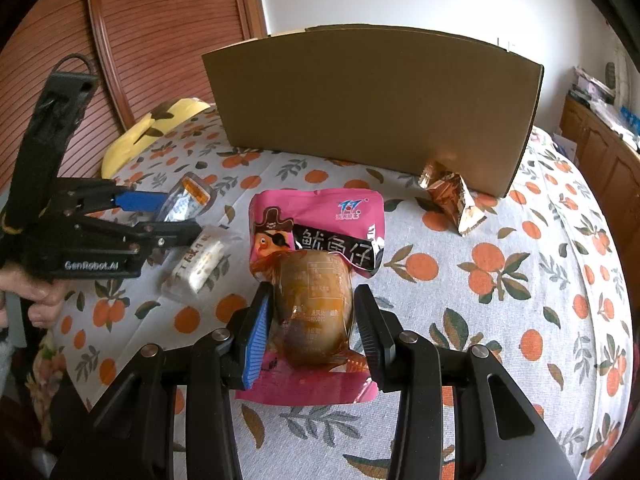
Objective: Organize snacks
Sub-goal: 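Grasp the pink squid pouch with the right tool while the left tool grasps the clear orange-strip pouch, then lift both pouches over the cardboard box and open both tools to release them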
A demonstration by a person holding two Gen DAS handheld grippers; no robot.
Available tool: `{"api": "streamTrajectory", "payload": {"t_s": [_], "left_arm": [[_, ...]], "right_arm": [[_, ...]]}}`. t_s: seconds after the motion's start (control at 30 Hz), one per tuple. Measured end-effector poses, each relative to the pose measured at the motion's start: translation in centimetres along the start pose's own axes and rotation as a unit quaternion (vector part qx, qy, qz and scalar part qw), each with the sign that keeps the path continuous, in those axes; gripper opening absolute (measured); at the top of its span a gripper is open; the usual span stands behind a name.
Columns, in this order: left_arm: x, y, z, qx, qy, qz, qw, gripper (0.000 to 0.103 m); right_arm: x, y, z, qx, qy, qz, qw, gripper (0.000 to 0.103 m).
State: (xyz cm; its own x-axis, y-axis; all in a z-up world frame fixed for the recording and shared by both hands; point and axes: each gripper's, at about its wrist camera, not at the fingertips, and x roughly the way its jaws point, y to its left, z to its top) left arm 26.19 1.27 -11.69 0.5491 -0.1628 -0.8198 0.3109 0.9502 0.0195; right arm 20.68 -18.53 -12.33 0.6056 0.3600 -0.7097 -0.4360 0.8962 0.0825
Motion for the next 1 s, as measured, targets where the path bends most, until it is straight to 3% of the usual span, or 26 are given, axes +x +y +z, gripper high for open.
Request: {"api": "streamTrajectory", "payload": {"t_s": [1.0], "left_arm": [[-8.3, -2.1, 0.8, -0.002, -0.1, -0.02, 0.9948, 0.058]], "right_arm": [[-2.3, -0.2, -0.2, -0.004, -0.035, -0.013, 0.999, 0.041]]}}
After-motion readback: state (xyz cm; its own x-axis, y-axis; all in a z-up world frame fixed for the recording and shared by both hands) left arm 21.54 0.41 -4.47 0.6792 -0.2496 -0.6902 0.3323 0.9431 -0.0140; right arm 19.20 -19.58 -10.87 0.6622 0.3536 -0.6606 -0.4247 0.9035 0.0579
